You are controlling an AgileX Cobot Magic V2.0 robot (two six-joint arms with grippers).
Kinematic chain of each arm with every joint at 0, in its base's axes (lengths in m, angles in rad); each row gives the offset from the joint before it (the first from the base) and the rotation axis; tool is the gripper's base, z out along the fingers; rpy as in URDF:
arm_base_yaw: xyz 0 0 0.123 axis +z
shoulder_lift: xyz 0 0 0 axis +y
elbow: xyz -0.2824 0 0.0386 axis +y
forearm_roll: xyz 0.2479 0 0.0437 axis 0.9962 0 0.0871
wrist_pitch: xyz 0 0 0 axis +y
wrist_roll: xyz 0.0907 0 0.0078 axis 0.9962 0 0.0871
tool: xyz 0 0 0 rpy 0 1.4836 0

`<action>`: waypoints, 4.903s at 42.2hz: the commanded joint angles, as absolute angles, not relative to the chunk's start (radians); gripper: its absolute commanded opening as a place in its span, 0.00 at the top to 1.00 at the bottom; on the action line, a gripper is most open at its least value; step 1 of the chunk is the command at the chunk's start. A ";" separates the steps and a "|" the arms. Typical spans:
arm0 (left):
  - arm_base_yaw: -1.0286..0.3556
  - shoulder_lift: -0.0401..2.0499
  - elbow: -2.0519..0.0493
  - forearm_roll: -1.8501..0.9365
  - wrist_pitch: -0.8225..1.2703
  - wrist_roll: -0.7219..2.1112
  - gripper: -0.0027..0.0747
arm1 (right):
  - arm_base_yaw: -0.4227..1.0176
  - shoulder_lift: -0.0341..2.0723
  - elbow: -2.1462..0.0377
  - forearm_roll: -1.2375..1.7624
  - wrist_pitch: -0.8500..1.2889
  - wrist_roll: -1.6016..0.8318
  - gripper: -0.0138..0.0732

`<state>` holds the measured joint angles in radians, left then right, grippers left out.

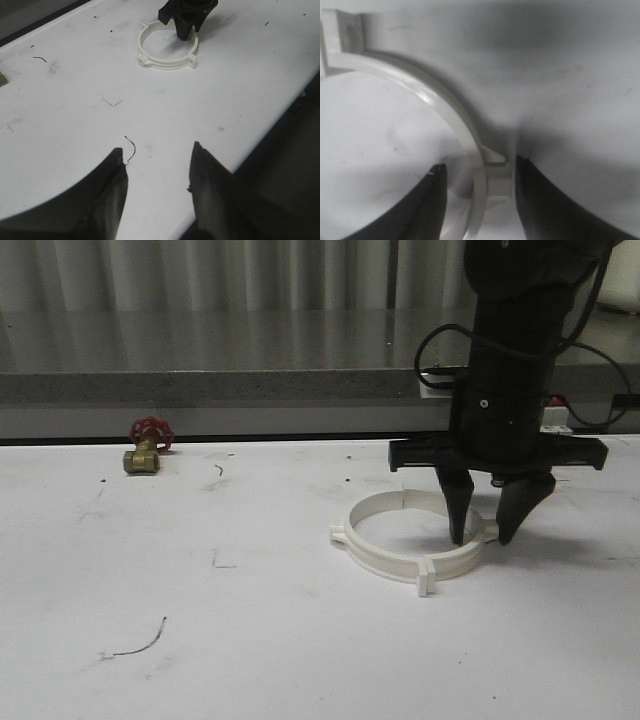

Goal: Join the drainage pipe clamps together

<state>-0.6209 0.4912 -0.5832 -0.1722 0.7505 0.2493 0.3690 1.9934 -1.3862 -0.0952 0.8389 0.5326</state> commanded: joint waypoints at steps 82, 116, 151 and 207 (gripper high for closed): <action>-0.620 0.496 -0.609 -0.193 0.676 0.246 0.59 | 0.250 0.457 -0.591 0.061 0.731 -0.064 0.92; -0.509 0.370 -0.504 -0.100 0.502 0.246 0.99 | 0.250 0.457 -0.591 0.061 0.732 -0.064 0.92; -0.070 -0.016 0.027 -0.184 -0.010 0.207 0.99 | 0.250 0.457 -0.591 0.061 0.735 -0.064 0.92; -0.066 -0.016 0.027 -0.022 -0.027 0.019 0.99 | 0.248 0.437 -0.578 0.047 0.722 -0.064 0.92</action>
